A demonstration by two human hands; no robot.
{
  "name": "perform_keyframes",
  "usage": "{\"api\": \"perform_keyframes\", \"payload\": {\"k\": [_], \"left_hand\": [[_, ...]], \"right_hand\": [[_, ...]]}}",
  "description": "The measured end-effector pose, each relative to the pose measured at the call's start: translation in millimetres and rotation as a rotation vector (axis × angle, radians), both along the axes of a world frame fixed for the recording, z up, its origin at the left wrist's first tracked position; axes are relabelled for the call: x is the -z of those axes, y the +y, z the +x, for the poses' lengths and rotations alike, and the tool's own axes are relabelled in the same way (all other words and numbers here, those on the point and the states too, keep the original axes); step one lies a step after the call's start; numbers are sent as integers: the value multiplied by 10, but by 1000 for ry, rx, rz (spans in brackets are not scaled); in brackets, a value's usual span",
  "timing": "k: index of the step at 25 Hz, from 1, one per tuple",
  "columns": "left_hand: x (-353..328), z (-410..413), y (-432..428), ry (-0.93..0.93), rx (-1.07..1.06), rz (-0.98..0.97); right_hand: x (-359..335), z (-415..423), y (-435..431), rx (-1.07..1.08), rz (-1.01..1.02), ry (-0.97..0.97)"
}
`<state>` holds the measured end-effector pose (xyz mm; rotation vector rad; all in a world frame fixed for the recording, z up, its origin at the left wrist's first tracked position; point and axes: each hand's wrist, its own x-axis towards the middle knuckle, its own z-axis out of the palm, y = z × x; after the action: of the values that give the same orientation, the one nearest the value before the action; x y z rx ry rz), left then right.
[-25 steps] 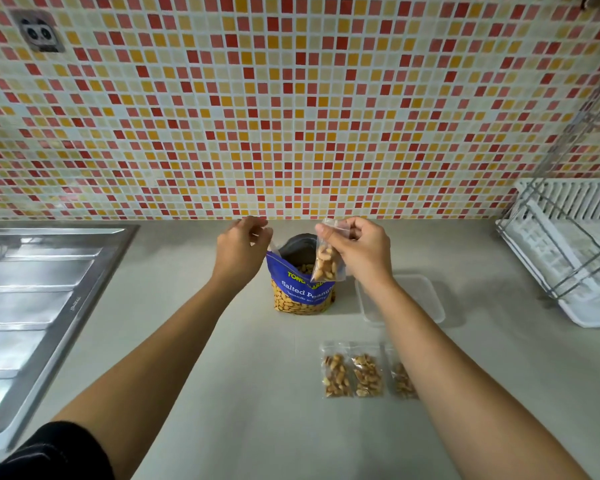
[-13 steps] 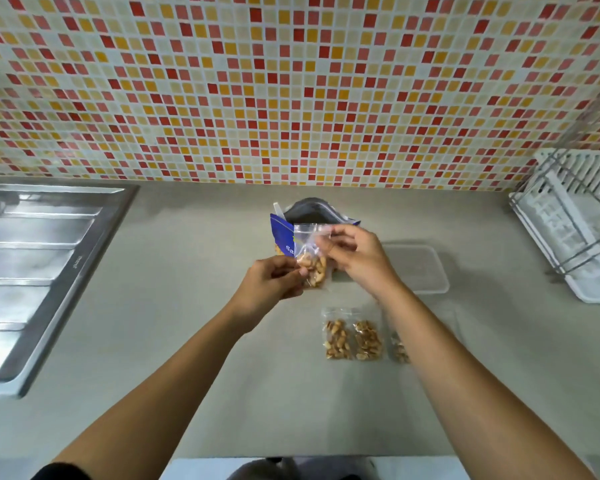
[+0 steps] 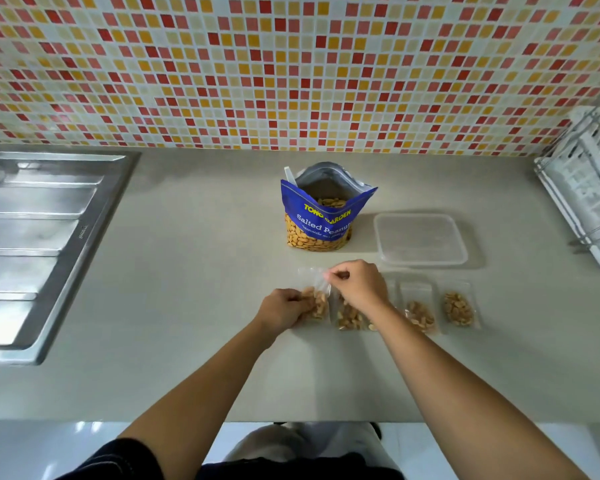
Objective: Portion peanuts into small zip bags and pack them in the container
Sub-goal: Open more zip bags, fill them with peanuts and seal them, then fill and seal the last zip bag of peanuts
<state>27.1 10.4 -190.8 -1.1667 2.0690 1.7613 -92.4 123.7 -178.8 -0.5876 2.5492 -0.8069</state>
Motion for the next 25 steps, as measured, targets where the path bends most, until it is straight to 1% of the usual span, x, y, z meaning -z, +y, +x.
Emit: {"api": "perform_keyframes", "payload": {"k": [2,4,8,12,14,16,19,21,25], "left_hand": [[24,22,42,-25,-26,-60],[32,49,73,-3,-33,-151],[91,80,133,3,78,-337],[108,65,175,-12,199,-470],[101,63,170,-18,270,-543],[74,65,170,7,299,-623],[-11,6,176,117,218,-714],[-71,-101,205,188,179,-713],[-162,-378,455,269,242,-709]], "right_hand": [[61,26,-3,-12,79,79],[113,40,-23,-14,119,167],[205,62,-45,-51,162,248],[246,70,-54,-77,157,297],[286,56,-48,-84,119,278],[301,31,-16,-89,37,250],[275,-28,75,-56,-93,232],[218,-56,193,4,-142,238],[151,-153,616,97,-210,293]]}}
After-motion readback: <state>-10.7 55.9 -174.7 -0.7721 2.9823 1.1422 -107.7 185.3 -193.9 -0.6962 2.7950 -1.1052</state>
